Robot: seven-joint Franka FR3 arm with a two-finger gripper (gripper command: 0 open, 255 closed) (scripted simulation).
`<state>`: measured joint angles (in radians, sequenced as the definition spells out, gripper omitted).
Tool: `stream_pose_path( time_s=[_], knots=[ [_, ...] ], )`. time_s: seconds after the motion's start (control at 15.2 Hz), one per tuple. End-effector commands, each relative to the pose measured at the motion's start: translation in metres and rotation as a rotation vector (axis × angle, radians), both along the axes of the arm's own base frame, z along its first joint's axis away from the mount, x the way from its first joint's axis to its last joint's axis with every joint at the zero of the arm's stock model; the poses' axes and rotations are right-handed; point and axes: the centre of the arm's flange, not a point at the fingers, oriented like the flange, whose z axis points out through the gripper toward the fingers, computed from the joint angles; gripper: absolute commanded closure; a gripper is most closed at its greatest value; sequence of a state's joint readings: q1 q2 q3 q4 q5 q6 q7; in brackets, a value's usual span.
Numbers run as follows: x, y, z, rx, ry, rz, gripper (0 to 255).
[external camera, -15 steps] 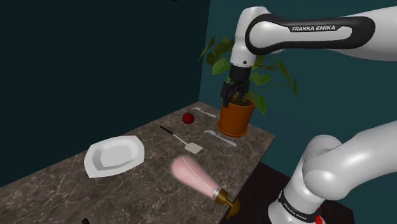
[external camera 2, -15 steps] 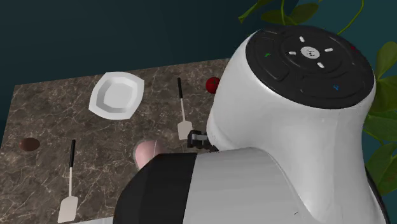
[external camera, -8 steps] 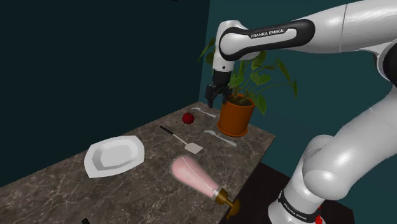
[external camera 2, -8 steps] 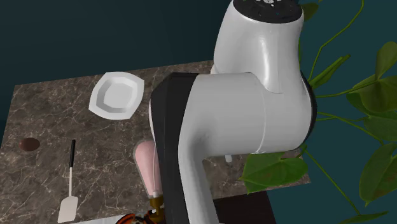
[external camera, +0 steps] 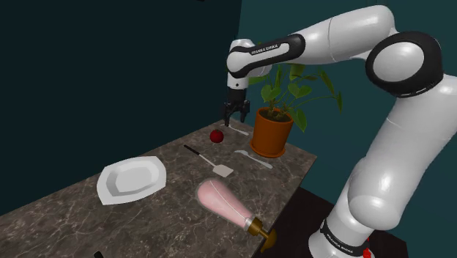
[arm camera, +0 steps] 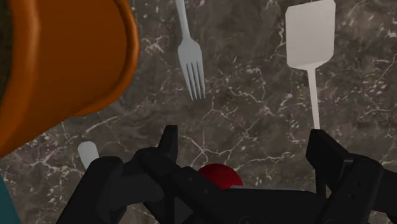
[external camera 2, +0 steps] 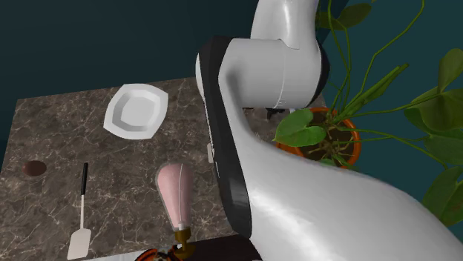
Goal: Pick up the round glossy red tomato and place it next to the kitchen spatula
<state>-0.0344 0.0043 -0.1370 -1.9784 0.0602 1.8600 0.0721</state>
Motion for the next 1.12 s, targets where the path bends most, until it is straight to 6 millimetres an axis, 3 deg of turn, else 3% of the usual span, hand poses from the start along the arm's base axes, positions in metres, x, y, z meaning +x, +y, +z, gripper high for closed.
stream_pose_path(
  time_s=[0.0, 0.46, 1.06],
  knots=[
    [0.024, -0.008, -0.014, 0.005, 0.013, -0.005, 0],
    [0.104, -0.033, -0.067, 0.022, 0.055, -0.022, 0],
    [0.101, -0.030, -0.109, 0.023, 0.057, -0.023, 0]
  ],
)
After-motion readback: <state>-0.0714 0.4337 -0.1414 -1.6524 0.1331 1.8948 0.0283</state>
